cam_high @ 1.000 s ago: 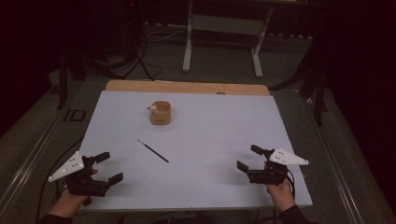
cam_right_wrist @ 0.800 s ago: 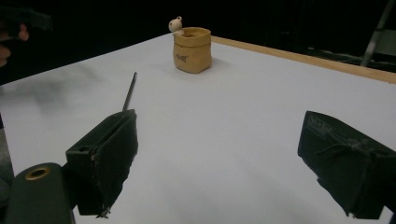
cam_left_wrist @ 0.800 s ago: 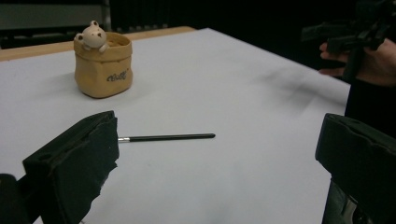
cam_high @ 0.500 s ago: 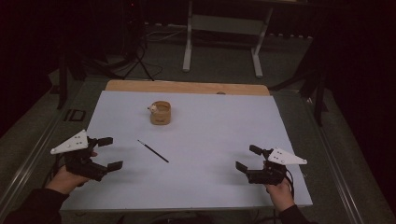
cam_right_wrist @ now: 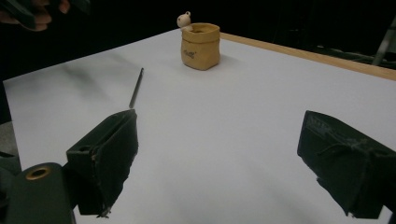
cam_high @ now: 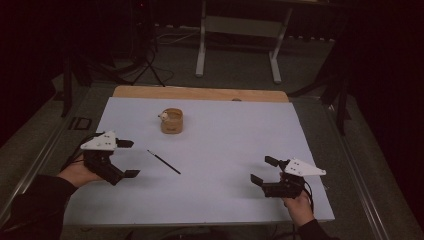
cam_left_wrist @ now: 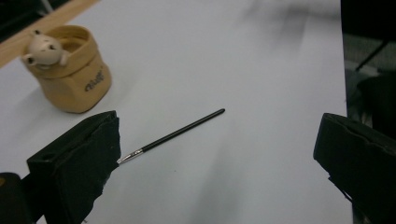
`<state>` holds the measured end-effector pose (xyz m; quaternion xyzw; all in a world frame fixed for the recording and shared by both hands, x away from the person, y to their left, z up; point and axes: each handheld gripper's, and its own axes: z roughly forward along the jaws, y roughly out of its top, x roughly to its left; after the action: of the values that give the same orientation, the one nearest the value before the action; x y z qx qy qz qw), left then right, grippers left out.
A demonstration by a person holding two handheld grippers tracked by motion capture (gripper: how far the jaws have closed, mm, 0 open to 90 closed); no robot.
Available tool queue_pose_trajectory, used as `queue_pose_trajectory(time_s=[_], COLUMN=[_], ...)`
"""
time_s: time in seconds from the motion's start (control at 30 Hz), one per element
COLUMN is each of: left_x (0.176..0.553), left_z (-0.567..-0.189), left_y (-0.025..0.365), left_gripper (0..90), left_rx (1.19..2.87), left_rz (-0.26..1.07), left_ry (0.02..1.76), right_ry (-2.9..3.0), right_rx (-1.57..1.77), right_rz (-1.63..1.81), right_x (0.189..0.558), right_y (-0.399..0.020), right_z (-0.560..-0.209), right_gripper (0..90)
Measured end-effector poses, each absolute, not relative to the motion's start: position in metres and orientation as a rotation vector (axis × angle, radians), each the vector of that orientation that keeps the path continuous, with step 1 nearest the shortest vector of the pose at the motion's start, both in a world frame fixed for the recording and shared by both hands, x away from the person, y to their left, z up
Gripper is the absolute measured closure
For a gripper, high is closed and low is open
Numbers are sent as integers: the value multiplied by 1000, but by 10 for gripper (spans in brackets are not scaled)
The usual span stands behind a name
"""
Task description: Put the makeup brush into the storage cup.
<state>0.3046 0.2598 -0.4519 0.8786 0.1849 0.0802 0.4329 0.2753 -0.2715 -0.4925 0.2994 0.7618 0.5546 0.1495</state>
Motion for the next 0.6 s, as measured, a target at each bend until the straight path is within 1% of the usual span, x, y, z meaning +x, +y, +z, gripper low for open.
queue_pose_trajectory(time_s=[0.27, 0.3, 0.33, 0.4, 0.53, 0.6], left_x=[324, 326, 326, 333, 342, 346], left_z=[-457, -457, -457, -457, -461, -463], left_y=[236, 234, 234, 227, 218, 213], left_gripper=[43, 45, 52, 77, 87, 107], left_rx=[2337, 2353, 2353, 2404, 2482, 2513], left_rz=[202, 187, 187, 188, 192, 179], left_ry=[348, 335, 335, 296, 245, 227], right_ry=[2198, 2198, 2198, 2199, 2203, 2201], right_rx=[863, 862, 861, 862, 861, 860], right_rz=[1593, 1594, 1596, 1594, 1592, 1590], right_x=[275, 275, 275, 275, 276, 275], right_y=[-270, -270, -270, -270, -270, -270], right_z=[-493, -493, -493, -493, -494, -494], right_gripper=[122, 122, 122, 122, 122, 122])
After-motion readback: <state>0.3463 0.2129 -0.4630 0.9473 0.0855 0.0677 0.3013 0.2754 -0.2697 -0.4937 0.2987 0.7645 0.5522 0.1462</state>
